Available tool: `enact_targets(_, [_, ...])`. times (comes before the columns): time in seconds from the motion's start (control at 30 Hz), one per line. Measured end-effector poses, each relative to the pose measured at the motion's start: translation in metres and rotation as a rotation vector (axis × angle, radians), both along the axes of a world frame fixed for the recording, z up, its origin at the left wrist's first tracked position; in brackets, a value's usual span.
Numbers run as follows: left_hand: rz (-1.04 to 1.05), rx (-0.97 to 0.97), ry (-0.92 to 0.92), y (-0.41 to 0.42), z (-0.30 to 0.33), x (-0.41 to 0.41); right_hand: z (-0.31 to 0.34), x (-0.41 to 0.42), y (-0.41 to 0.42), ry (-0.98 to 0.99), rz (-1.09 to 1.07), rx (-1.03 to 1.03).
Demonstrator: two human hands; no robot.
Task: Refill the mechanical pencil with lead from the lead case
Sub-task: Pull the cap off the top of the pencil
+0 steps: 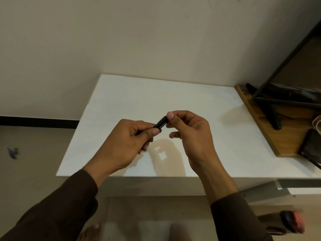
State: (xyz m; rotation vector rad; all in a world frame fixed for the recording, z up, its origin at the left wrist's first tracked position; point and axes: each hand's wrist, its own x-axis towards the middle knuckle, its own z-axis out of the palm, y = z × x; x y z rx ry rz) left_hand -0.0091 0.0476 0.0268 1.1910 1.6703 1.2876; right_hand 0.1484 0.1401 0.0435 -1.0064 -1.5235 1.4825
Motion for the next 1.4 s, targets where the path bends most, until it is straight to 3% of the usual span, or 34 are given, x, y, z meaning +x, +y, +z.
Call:
enact_targets(0.1, [-0.012, -0.033, -0.028, -0.002, -0.001, 0.0, 0.009, 0.01, 0.012, 0.139, -0.082, -0.08])
enact_targets(0.17, [0.018, -0.034, -0.08, -0.004, -0.002, 0.0, 0.013, 0.021, 0.023, 0.127, -0.117, -0.061])
enact_targets(0.33, [0.05, -0.03, -0.112, -0.002, -0.003, 0.001, -0.014, 0.03, 0.028, -0.482, -0.16, 0.144])
enact_targets(0.47, [0.049, -0.054, -0.127, -0.003, -0.008, 0.0, -0.034, 0.025, 0.027, -0.802, -0.118, 0.229])
enact_targets(0.7, [0.02, -0.079, -0.1, -0.003, -0.011, -0.001, -0.036, 0.024, 0.027, -0.924, -0.13, 0.25])
enact_targets(0.8, [0.01, -0.073, -0.111, -0.003, -0.01, 0.001, -0.022, 0.02, 0.02, -0.673, -0.173, 0.329])
enact_targets(0.87, [0.009, -0.066, -0.11, -0.003, -0.009, 0.002, -0.011, 0.012, 0.015, -0.363, -0.117, 0.23])
enact_targets(0.93, [0.007, -0.059, -0.096, -0.002, -0.009, 0.003, -0.003, 0.008, 0.009, -0.21, -0.012, 0.086])
enact_targets(1.13, [0.011, -0.04, -0.077, -0.002, -0.008, 0.004, 0.001, 0.01, 0.007, -0.046, 0.089, -0.119])
enact_targets(1.4, [-0.011, -0.044, -0.031, -0.003, -0.008, 0.005, 0.006, 0.011, 0.01, 0.066, 0.038, -0.201])
